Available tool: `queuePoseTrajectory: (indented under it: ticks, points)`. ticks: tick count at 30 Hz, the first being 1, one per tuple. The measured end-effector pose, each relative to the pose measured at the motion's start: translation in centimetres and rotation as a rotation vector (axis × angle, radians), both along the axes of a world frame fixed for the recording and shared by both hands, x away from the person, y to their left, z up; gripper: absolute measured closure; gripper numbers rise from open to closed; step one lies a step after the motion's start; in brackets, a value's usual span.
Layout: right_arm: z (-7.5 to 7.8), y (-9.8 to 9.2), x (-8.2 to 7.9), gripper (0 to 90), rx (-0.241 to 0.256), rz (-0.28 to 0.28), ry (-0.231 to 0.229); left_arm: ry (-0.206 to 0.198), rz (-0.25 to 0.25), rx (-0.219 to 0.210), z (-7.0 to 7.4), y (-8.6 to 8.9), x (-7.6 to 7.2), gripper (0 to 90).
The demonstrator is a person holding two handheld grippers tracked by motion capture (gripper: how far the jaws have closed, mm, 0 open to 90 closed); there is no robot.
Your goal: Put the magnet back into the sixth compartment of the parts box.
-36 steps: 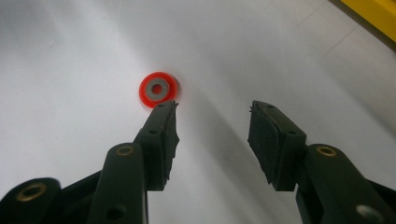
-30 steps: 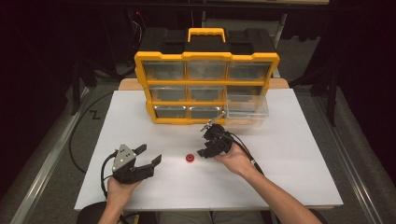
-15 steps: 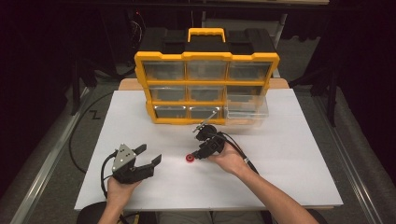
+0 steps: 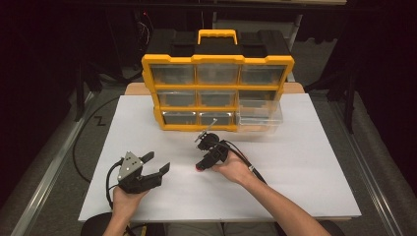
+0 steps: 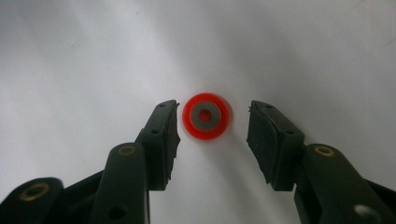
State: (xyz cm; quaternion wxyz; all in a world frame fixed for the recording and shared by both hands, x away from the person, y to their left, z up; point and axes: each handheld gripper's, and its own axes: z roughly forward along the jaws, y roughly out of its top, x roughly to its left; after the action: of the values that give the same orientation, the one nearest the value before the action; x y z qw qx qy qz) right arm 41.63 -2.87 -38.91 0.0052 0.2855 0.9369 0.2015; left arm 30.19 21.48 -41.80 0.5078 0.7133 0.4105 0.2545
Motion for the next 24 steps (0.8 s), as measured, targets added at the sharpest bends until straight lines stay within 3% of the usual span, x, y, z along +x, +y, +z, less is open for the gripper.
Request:
queuePoseTrajectory:
  ticks: [24]
  points:
    - [-1.5,1.6,0.3,54.7,-0.050,0.021,0.010,-0.002,0.001,-0.011,0.0,0.0,0.0,30.3]
